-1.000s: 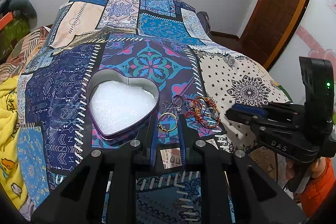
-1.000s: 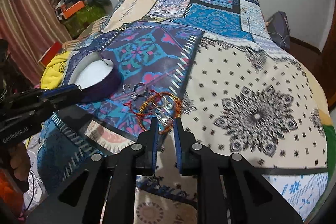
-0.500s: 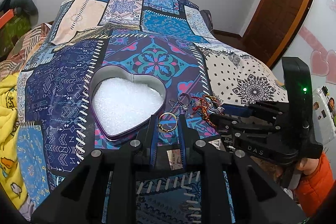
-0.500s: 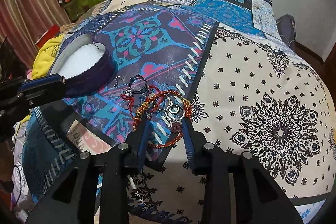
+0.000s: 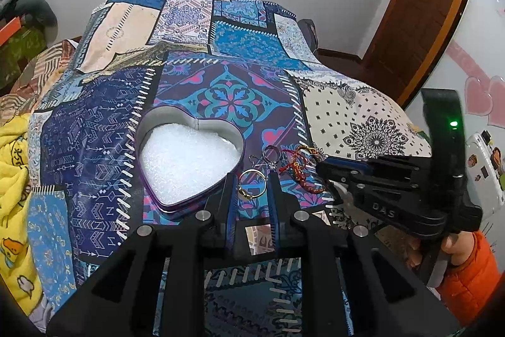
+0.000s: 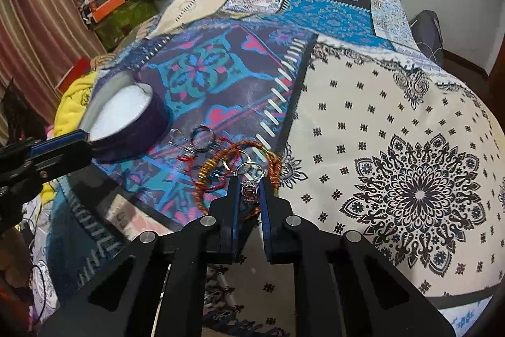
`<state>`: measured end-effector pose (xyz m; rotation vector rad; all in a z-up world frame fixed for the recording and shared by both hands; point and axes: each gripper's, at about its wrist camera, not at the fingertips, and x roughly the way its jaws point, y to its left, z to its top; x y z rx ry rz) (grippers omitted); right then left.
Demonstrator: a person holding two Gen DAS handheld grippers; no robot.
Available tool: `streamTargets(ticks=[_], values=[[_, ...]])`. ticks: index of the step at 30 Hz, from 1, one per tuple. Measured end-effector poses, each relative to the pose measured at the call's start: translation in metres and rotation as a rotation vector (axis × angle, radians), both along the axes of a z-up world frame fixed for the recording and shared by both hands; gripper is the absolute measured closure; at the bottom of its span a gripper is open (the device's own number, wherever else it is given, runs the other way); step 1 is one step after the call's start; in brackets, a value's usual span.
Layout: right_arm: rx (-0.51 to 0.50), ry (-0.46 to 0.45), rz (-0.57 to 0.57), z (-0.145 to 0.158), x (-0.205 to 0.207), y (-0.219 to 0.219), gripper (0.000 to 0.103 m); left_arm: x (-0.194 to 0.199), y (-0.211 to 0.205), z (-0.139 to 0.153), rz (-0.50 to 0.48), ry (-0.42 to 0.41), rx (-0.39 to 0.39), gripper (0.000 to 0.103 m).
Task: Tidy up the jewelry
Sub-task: 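Carry both rings over the heart tin and open both grippers onto the foam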
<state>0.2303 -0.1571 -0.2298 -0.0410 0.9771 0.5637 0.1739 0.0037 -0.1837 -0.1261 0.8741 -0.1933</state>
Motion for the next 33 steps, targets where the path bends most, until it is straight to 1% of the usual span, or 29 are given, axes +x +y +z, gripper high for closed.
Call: streamTargets(ticks=[6,10,16,21,28,33], values=[[0.036,-0.080,0.018,0.032,-0.008,0.010,0.092,-0.004,0.011,0.013,0.027,-0.033,0.005,0.086],[0.077,-0.136,0.043,0.055,-0.012,0.025,0.092,-0.005,0.024,0.022,0.056,-0.059,0.013,0.086],[0.122,-0.175,0.091,0.069,-0.011,0.051,0.092,0.001,0.046,0.028,0.092,-0.077,0.019,0.086],[0.134,-0.169,0.125,0.065,-0.008,0.069,0.092,0.009,0.059,0.026,0.097,-0.068,0.014,0.086],[0.114,-0.105,0.166,0.042,0.002,0.091,0.092,0.022,0.063,0.014,0.081,-0.040,0.006,0.086],[0.092,-0.076,0.183,0.030,0.005,0.097,0.092,0.029,0.062,0.006,0.063,-0.017,0.004,0.086]])
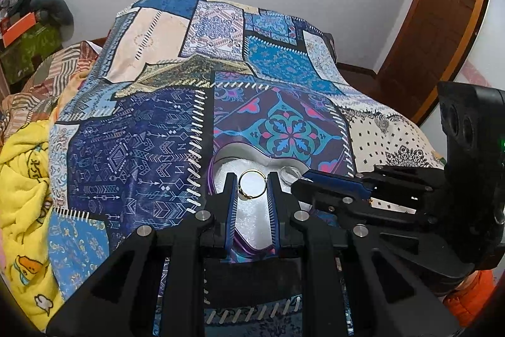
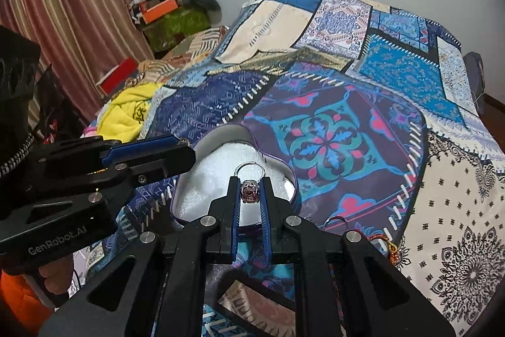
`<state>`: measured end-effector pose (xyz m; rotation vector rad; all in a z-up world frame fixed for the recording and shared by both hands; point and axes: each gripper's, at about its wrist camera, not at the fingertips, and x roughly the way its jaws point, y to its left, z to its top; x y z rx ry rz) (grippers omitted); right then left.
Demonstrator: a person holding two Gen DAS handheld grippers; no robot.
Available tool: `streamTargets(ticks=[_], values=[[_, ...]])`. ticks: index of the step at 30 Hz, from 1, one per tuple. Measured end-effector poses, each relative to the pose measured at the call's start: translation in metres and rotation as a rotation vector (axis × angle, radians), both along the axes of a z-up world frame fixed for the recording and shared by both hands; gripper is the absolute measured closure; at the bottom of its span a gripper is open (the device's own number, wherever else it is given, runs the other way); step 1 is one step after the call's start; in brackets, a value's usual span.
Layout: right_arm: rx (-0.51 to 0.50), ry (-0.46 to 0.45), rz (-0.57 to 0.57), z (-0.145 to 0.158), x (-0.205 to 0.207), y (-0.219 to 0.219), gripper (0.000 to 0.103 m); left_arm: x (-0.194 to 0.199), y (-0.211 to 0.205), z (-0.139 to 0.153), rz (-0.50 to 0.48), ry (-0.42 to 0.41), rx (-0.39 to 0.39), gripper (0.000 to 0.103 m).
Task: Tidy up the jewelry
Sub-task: 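Carry both rings over the heart tin and open both grippers onto the foam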
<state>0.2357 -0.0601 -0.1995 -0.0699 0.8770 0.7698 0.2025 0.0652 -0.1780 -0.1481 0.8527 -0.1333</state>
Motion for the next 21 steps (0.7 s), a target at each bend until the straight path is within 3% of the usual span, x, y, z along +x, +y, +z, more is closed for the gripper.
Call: streamTargets(ticks=[21], values=[[-0.071,0.009,0.032,-0.009,0.001,0.011,0.092,0.005,0.003,-0.004,0.023,0.019,0.020,0.086]])
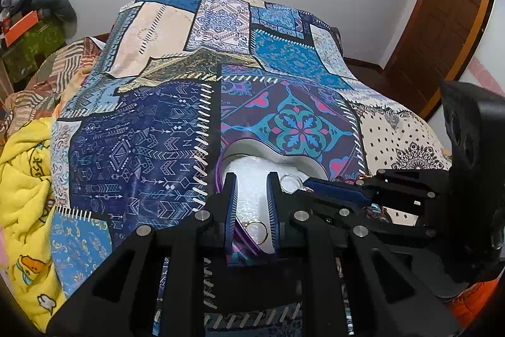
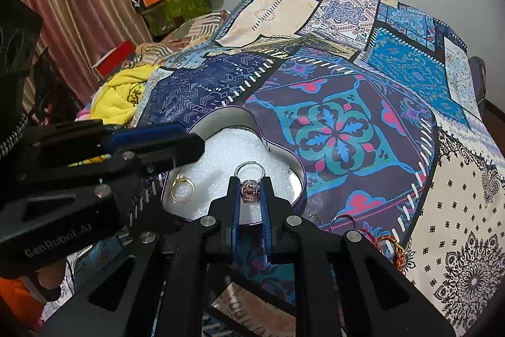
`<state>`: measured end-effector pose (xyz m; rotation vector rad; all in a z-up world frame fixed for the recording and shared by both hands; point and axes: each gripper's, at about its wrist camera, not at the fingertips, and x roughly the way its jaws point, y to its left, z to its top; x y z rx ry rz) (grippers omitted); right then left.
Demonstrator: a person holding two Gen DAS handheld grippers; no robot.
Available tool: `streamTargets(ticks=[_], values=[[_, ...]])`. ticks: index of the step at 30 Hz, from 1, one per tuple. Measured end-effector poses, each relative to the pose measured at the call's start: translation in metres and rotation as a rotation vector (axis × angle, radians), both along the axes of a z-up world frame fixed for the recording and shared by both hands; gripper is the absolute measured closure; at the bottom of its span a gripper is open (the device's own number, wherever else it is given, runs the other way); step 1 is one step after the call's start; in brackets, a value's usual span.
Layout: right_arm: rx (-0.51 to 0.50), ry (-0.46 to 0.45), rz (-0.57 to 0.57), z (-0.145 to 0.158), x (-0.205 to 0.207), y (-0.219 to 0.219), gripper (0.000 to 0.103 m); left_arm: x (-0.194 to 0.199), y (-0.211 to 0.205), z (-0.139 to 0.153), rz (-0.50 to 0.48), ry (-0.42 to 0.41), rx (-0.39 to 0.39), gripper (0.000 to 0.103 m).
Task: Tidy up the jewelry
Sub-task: 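Carry both rings over the heart tin and open both grippers onto the foam, then withdraw both grippers from the tin back toward the jewelry pile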
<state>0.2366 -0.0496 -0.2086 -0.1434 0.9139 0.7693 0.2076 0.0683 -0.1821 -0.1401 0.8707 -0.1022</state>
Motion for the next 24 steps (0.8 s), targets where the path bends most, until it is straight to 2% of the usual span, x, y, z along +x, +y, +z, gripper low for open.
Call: streamTargets(ticks=[3,7,9,16,24], values=[[-0.011,0.003,0.000,0.001,-0.001,0.000,0.089,-0.004,0.003,0.006,0.013,-0.012,-0.003,0.086],[-0.017,-0.018,-0.009,0.008,-0.005,-0.003,0.073,-0.010,0.006,0.016,0.031,-0.031,0.002,0.083],[-0.015,-0.039,-0.015,0.013,-0.008,-0.005,0.071,-0.013,0.007,0.020,0.041,-0.036,0.005,0.081],[-0.004,-0.080,-0.049,0.032,-0.015,-0.020,0.070,-0.026,0.004,0.030,0.062,-0.048,0.028,0.076],[0.002,-0.108,-0.108,0.047,-0.021,-0.044,0.069,-0.039,-0.013,0.036,0.040,-0.035,0.045,0.075]])
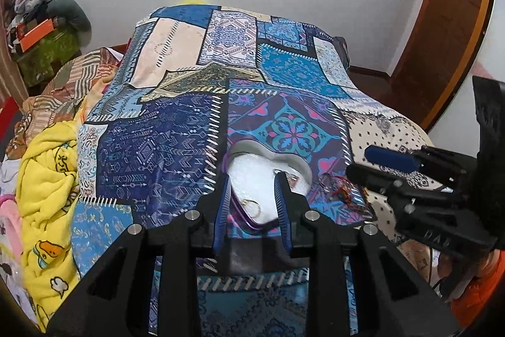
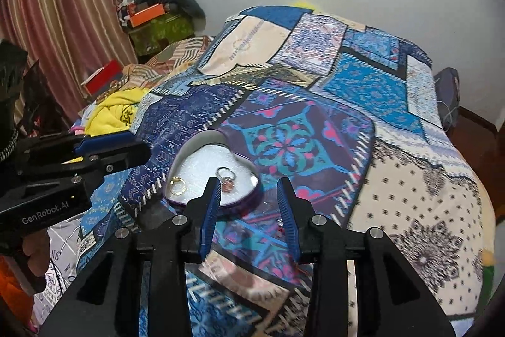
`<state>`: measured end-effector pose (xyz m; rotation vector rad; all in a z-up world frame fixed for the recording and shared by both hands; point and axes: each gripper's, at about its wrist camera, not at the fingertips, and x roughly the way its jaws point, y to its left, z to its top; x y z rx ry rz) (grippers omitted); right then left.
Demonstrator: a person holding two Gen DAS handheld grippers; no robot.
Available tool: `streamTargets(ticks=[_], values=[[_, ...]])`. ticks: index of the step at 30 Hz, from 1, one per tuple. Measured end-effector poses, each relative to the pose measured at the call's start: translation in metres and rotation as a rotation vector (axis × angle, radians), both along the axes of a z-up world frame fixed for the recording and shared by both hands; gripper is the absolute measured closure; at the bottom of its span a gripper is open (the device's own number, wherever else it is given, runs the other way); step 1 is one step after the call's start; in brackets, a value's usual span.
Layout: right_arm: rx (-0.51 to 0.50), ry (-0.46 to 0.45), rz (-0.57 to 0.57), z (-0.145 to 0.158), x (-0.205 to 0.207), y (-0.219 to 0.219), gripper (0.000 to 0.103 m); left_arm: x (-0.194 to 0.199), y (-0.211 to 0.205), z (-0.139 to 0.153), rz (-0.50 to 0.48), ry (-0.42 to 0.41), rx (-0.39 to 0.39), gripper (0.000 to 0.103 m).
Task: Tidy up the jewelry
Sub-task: 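Withdraw both grippers from the tin back toward the jewelry pile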
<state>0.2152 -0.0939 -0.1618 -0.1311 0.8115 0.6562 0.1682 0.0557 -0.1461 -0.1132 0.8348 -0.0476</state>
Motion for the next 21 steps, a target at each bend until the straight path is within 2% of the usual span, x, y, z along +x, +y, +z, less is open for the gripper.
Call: streamTargets(ticks=[10,21], values=[[0.004,-0.005,-0.110,0.003,-0.005,-0.051,0.069,0.000,-0.040,-0.012,-0.077,0.058,-0.016,0.075],[-0.024,0.077,-0.204,-0.021,-0.001,-0.102,0.069,0.014,-0.080,-0.054,-0.166,0.179,-0.042,0.075]])
